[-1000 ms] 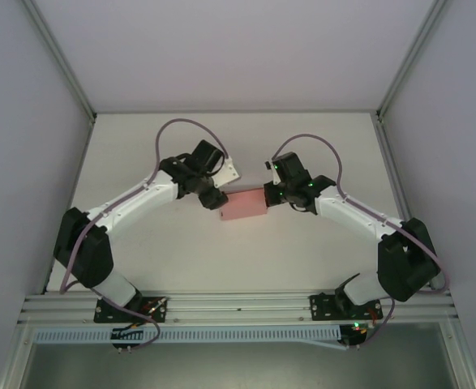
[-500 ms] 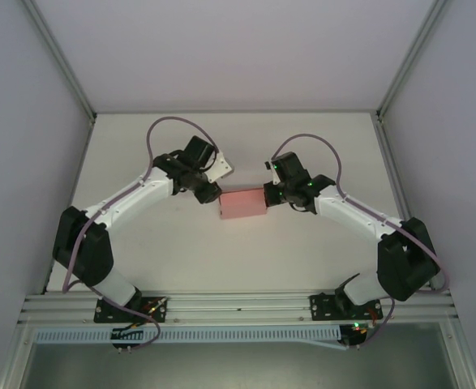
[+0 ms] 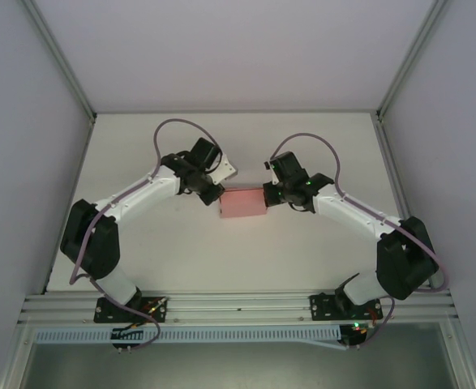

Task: Assemble paper box

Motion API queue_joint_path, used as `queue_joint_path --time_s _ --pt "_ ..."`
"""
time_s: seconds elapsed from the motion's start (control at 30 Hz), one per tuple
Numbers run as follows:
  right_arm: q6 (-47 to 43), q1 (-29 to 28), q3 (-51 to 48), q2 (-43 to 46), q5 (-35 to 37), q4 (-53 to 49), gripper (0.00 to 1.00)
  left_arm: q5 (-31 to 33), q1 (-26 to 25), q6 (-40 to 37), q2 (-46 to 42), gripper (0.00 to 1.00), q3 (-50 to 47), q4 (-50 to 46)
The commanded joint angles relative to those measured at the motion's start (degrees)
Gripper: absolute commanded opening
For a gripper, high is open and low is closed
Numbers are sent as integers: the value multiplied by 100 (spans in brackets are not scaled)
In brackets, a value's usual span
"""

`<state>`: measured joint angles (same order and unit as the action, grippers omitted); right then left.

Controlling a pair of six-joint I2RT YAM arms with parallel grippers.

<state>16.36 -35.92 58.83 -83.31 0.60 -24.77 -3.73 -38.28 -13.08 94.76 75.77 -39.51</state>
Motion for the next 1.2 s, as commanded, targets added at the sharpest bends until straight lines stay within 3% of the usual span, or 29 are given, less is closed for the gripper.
queue_joint_path --time_s 0.0,0.2,0.47,0.53,0.73,0.87,1.1,1.17 --pt "186 -137 -33 -125 208 -643 0 -360 -197 405 -108 2 233 -29" --pt "380 -425 -3 -215 560 -737 0 -276 -342 1370 189 0 453 -204" --pt "1063 -993 -217 -111 1362 -711 0 -1296 -116 3362 516 0 1039 -742" --pt "1216 -1048 -322 -51 1351 -607 0 -1686 -45 3452 593 0 1094 -771" --pt "1587 -1179 -553 104 1326 -347 0 -1658 96 3826 486 0 1068 -641" --pt "1607 -1198 -724 246 1327 -152 0 -1153 -13 3449 257 0 518 -286" --pt "1534 -1273 -1244 502 1324 529 0 316 -475 3690 -424 0 -1101 859" --pt "1537 -1308 -1400 542 1355 745 0 214 -485 3929 -548 0 -1452 1235"
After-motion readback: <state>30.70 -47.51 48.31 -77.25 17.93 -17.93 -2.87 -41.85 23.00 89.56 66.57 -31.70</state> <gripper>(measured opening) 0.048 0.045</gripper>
